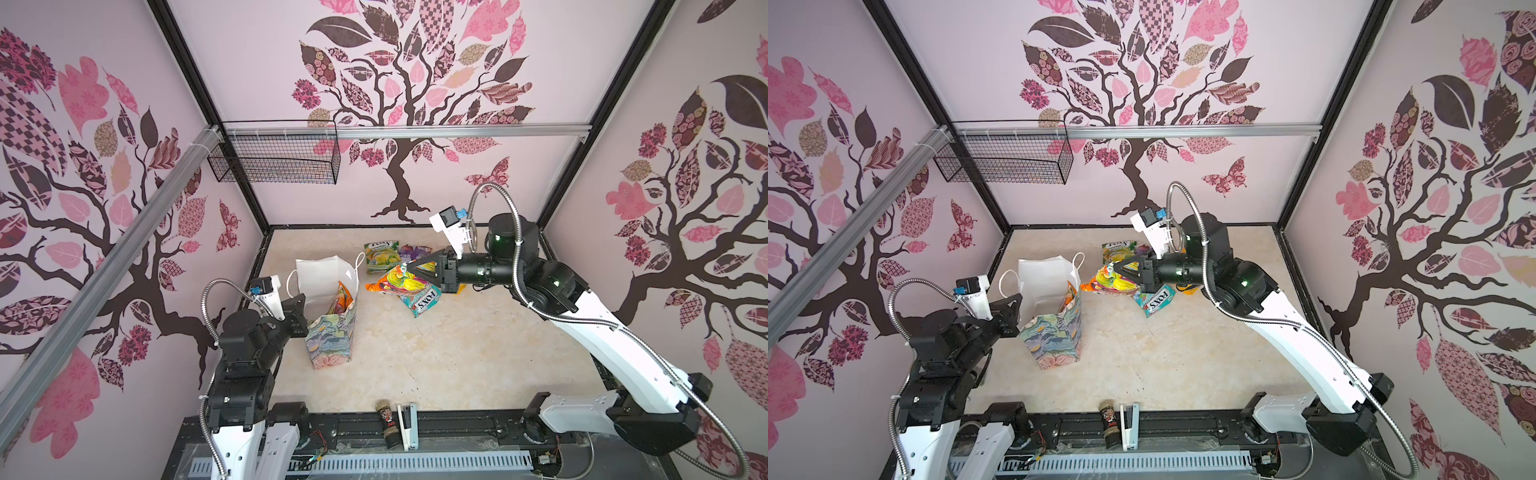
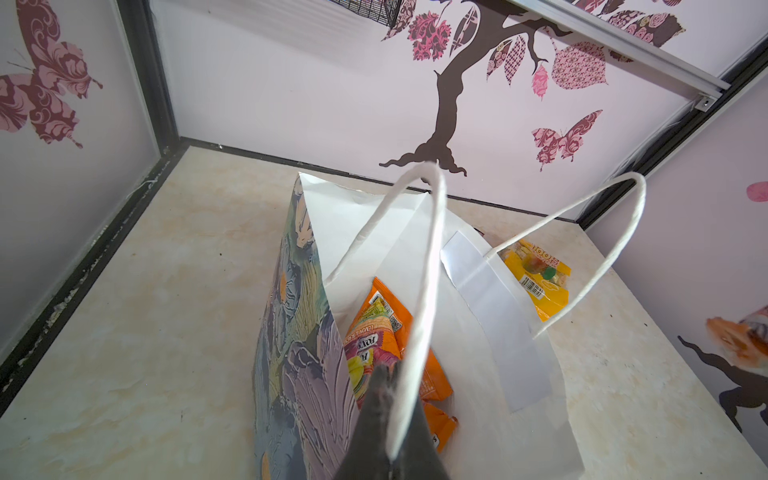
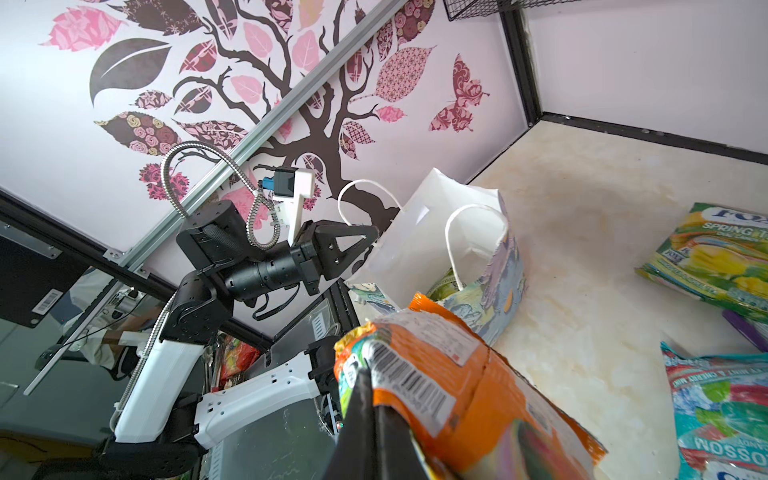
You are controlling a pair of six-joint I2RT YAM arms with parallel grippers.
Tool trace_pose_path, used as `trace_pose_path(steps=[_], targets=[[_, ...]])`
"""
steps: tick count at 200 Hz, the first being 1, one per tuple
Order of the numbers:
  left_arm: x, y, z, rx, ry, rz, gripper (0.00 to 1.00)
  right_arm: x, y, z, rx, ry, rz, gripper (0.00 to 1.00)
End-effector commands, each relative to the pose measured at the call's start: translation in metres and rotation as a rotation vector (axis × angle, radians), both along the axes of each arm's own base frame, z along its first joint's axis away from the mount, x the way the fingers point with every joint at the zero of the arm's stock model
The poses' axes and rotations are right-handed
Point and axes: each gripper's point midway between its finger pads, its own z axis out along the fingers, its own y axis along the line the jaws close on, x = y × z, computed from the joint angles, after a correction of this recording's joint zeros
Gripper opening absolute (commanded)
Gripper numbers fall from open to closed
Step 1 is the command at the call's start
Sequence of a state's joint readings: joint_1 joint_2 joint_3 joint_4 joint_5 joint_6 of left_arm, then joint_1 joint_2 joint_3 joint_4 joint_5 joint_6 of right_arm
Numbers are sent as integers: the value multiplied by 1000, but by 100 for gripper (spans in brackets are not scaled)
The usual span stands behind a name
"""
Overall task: Place the snacks into the paper bag
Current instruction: 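Carry the orange packet with the right gripper over the bag opening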
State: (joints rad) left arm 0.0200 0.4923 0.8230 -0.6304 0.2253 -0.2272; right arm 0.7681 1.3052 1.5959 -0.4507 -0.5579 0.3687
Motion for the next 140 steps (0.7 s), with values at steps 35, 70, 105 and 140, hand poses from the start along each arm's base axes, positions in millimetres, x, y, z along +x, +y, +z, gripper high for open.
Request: trace_pose_path(steps=[35, 70, 105, 140], targets=[[-1, 5, 5, 17, -25, 26, 0, -15, 45, 30, 26, -76, 107, 0], [-2, 7, 6, 18, -27, 34, 0, -23, 71, 44, 55, -78, 197, 0], [-1, 6, 3, 16, -17, 30, 0, -27, 96, 54, 105, -71, 284, 0], [-2, 6, 5, 19, -23, 34, 0, -18, 115, 58, 101, -90, 295, 0]])
